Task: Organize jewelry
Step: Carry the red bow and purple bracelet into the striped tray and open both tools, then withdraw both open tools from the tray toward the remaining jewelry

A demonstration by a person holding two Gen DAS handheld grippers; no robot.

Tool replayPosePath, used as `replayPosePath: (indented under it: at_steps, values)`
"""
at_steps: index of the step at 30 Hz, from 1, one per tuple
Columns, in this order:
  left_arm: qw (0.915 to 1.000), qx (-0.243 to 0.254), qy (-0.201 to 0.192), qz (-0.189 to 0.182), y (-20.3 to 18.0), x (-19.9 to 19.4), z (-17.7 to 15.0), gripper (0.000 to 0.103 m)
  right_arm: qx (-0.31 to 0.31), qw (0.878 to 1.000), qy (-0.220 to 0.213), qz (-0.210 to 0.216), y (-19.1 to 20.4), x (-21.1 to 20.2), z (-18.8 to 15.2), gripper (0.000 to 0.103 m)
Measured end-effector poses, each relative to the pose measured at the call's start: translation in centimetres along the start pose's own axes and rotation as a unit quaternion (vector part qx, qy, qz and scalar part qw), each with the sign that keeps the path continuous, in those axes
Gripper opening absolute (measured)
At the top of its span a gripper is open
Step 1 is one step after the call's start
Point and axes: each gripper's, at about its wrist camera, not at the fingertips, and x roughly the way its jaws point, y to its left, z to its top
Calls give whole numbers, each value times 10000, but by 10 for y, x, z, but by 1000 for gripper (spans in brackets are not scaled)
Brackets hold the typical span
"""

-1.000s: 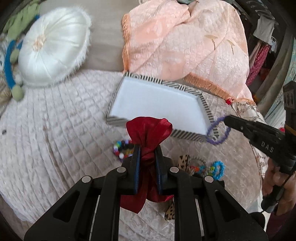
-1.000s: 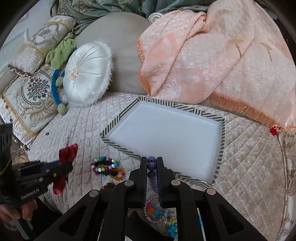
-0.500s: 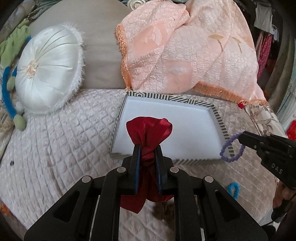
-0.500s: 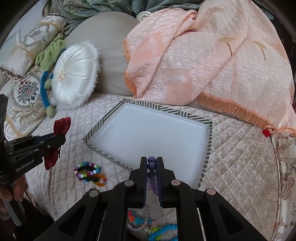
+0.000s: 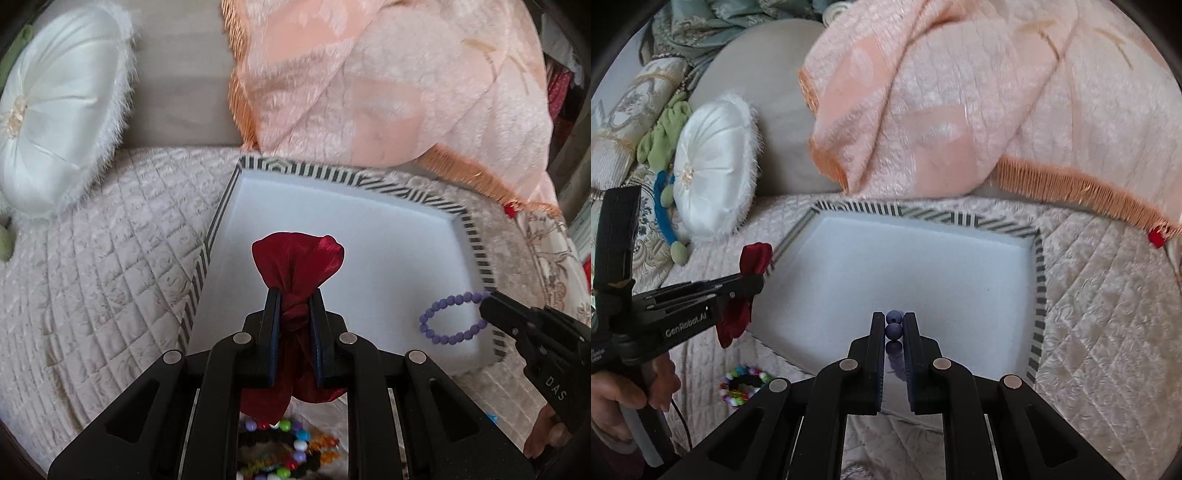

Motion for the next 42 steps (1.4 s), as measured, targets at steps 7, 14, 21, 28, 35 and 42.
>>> replayPosePath:
  at_steps: [7, 14, 21, 28, 35, 42]
  values:
    - [9995, -13, 235, 229, 2, 34, -3, 13, 256, 9979, 414, -419, -32, 23, -17, 8]
    - [9988, -71, 252, 408, 0, 45, -3, 30, 316, 9958, 581, -628, -44, 31, -29, 9]
    - [9986, -122, 111, 501, 3, 31, -5, 56, 272, 9960, 536, -654, -41, 27, -33, 41]
    - [9985, 14, -145, 530, -2, -7, -18, 56, 269, 9978, 260, -539, -22, -6, -34, 41]
    - [9976, 88, -412, 543, -10, -52, -40, 57, 235, 9987, -52, -444, 5, -42, -46, 42]
    - [9969, 198, -577, 491, -14, -92, -71, 57, 157, 9987, -232, -416, 26, -77, -73, 49]
